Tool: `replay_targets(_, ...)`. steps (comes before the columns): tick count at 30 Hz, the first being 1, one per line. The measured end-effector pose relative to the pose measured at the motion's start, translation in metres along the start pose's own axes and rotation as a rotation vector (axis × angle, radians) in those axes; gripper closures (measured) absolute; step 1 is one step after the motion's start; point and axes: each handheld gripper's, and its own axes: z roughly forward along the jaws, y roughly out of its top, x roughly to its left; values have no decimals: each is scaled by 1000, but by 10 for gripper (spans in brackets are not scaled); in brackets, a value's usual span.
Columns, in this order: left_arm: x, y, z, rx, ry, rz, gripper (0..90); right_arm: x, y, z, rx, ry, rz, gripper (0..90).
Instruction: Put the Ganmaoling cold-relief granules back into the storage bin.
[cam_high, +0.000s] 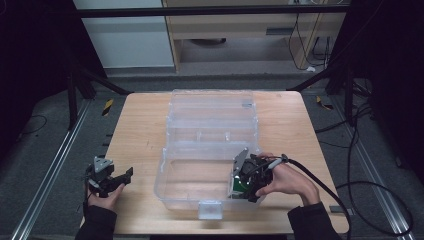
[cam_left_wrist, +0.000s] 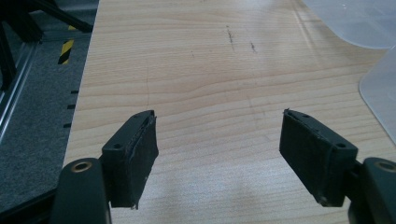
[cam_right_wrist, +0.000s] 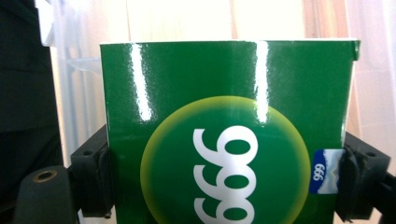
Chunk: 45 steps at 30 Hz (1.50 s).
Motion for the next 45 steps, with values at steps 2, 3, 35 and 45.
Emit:
replay_targets(2,0,0,0,-2,0,-1,268,-1,-2,4,-7,7,9,146)
replay_targets(3,0,0,0,-3,0,-2,268,-2,-3,6,-7,7,10,143)
replay_targets(35,-4,0,1,4,-6,16,269,1,-123,-65,-518,-305,480,30)
replay_targets(45,-4,-1,2,-2,-10,16,264,-8,-155,-39,-580,-427,692,25)
